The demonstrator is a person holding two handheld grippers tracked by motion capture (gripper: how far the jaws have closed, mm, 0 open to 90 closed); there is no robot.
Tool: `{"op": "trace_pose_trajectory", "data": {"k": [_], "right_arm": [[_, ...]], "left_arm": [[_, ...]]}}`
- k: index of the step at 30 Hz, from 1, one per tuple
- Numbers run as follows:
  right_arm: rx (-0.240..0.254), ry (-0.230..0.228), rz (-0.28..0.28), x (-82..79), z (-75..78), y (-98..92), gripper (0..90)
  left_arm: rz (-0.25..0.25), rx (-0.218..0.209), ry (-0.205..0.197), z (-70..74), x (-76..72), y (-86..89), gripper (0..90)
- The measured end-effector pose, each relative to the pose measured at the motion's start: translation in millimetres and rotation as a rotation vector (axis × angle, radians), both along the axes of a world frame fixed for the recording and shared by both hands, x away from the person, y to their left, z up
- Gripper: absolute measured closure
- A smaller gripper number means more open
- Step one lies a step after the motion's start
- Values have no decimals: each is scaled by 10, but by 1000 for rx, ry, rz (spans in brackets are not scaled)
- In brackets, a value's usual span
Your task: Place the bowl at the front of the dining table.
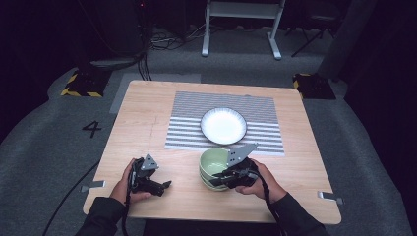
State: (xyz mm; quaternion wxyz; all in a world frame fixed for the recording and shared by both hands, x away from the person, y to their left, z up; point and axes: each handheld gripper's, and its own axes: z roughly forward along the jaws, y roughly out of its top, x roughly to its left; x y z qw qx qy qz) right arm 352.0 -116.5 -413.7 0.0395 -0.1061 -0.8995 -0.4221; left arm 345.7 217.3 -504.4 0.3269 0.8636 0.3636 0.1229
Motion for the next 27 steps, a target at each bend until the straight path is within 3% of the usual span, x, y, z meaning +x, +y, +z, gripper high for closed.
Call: {"op": "trace_pose_trajectory", "data": {"k": [7, 9, 11, 14, 27], "right_arm": [[17, -10, -3, -5, 34, -15, 823], [51, -19, -24, -9, 81, -41, 825], [72, -5, -2, 0, 124, -68, 827], [35, -30, -15, -17, 122, -53, 829], [80, -61, -48, -20, 168, -99, 829]], "left_arm": [[1, 0, 0, 0, 0, 0, 3], [0, -1, 0, -1, -1, 0, 3], [0, -2, 2, -2, -1, -1, 3], [0, -1, 1, -1, 0, 0, 3], [0, -1, 0, -1, 0, -1, 3]]}}
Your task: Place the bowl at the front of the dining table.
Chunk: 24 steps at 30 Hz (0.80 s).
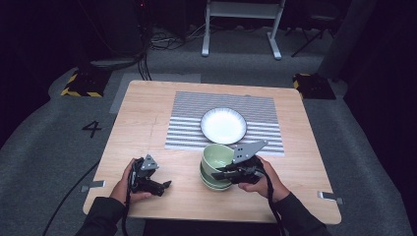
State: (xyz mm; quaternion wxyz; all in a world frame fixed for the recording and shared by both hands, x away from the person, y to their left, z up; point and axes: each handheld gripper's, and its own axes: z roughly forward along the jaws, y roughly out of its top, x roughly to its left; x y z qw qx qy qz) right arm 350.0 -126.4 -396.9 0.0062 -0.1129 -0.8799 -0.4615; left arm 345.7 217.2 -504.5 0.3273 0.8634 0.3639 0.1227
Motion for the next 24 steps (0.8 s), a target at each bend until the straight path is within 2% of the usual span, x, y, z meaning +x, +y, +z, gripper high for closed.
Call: {"op": "trace_pose_trajectory", "data": {"k": [16, 24], "right_arm": [[54, -29, -35, 10, 62, -69, 828], [54, -53, -50, 5, 119, -82, 828]], "left_arm": [[0, -1, 2, -1, -1, -1, 3], [0, 0, 1, 0, 0, 0, 4]]}}
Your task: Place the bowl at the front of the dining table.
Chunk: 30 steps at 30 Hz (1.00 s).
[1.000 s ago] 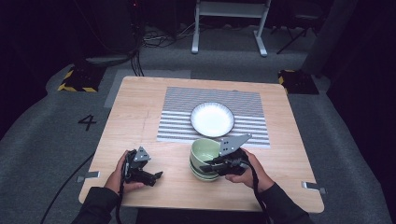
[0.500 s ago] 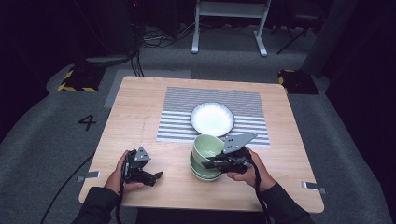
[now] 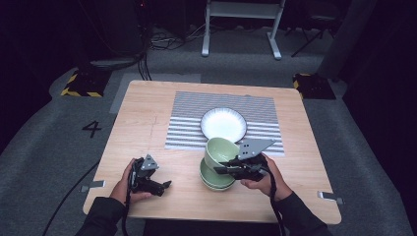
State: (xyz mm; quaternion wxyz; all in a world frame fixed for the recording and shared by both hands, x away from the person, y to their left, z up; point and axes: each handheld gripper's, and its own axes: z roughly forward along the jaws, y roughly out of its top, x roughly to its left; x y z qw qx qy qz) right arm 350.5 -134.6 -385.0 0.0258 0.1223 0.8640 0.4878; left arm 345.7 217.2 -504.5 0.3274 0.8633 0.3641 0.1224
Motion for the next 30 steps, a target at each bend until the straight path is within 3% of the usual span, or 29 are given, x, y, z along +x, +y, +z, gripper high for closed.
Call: {"op": "trace_pose_trajectory", "data": {"k": [30], "right_arm": [[10, -24, -65, 135, 91, -89, 827]], "left_arm": [[0, 0, 0, 0, 0, 0, 3]]}}
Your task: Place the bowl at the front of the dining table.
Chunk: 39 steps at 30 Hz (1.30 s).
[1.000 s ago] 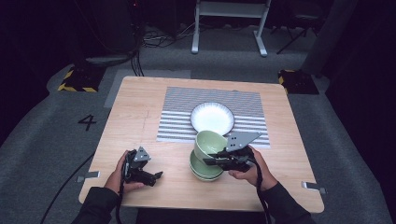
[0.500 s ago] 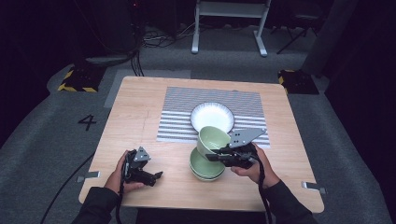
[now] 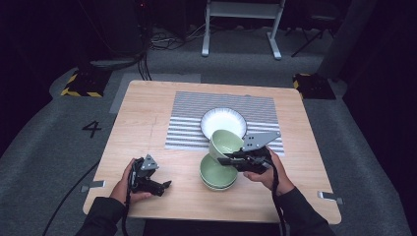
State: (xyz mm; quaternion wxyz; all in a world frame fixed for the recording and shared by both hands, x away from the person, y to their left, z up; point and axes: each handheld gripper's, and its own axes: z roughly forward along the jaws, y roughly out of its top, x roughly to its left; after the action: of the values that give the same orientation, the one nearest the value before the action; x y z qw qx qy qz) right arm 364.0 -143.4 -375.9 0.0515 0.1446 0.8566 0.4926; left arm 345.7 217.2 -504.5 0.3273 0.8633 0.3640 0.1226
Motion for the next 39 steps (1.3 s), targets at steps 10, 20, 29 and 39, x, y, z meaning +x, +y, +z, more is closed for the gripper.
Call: {"op": "trace_pose_trajectory", "data": {"k": [10, 20, 29, 39], "right_arm": [[-3, -15, -34, 74, 37, -6, 828], [-4, -10, -54, 170, 21, 10, 827], [0, -6, -71, 240, 14, 7, 828], [-1, 4, -84, 332, 1, 26, 828]], "left_arm": [[0, 0, 0, 0, 0, 0, 3], [0, 0, 1, 0, 0, 0, 3], [0, 1, 0, 0, 1, 0, 4], [0, 0, 1, 0, 0, 0, 3]]}}
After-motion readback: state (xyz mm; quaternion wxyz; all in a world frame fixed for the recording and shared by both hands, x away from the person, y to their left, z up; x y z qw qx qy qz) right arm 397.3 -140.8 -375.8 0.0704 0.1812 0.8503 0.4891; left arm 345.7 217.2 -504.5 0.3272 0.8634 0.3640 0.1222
